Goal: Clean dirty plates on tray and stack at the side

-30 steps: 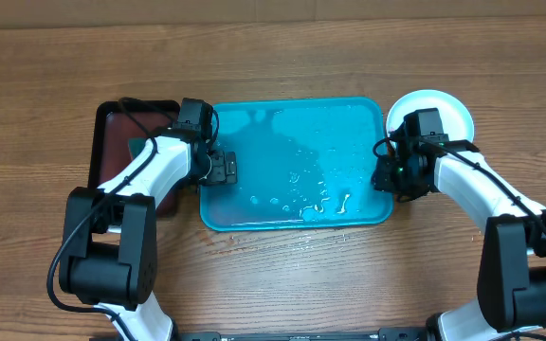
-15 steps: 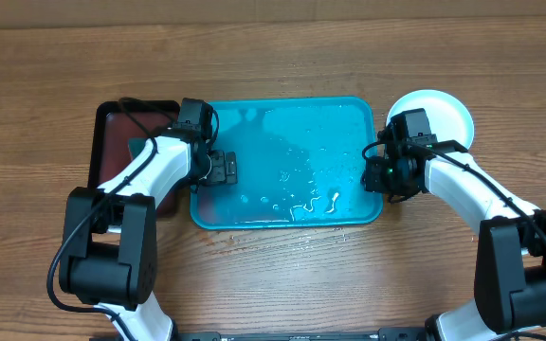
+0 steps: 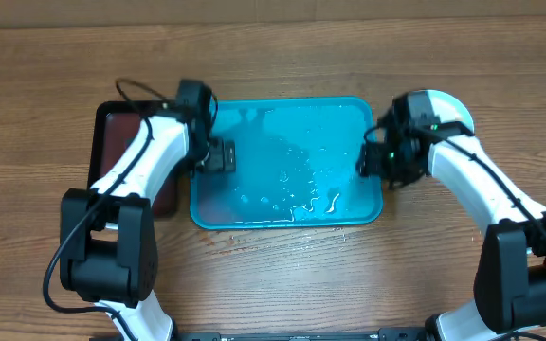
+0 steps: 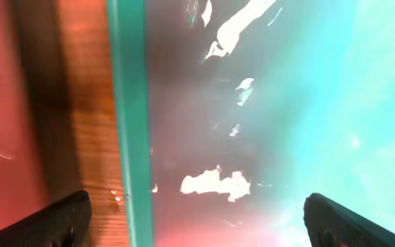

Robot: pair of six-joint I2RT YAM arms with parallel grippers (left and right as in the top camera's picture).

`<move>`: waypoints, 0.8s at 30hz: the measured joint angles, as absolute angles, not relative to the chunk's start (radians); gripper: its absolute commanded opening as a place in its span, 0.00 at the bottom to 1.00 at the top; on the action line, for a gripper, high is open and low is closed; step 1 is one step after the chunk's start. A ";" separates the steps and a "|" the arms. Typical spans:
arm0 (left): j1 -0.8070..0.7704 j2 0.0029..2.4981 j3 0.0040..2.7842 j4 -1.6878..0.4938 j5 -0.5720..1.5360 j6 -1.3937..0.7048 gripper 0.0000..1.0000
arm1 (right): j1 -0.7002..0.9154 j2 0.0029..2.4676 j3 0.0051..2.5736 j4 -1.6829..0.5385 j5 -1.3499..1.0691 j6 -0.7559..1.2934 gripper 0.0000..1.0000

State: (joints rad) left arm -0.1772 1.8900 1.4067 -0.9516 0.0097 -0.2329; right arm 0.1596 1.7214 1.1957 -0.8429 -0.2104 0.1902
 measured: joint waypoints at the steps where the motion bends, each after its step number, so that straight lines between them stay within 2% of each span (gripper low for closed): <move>1: -0.177 1.890 1.444 -0.975 0.009 -0.226 0.99 | 0.160 1.721 1.234 -0.865 -0.210 0.191 0.78; 5: -0.177 1.888 1.652 -1.132 0.006 -0.194 0.96 | 0.160 1.720 1.374 -0.959 -0.210 0.192 0.90; 7: -0.177 1.887 1.747 -1.214 0.004 -0.181 0.95 | 0.160 1.711 1.430 -1.013 -0.209 0.194 1.00; 11: -0.177 1.855 1.895 -1.337 0.003 -0.172 0.94 | 0.160 1.659 1.535 -1.123 -0.200 0.186 1.00; 13: -0.178 1.813 1.929 -1.370 0.002 -0.172 0.98 | 0.160 1.612 1.577 -1.165 -0.192 0.186 1.00; 18: -0.204 1.643 1.938 -1.430 -0.002 -0.176 1.00 | 0.160 1.424 1.608 -1.234 -0.161 0.186 1.00; 24: -0.324 1.426 1.877 -1.459 -0.082 -0.222 1.00 | 0.160 1.225 1.618 -1.303 -0.116 0.186 1.00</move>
State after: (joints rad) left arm -0.3241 1.4258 1.8771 -1.4593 -0.0822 -0.2222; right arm 0.1596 1.2247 1.6180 -1.3033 -0.1158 0.1864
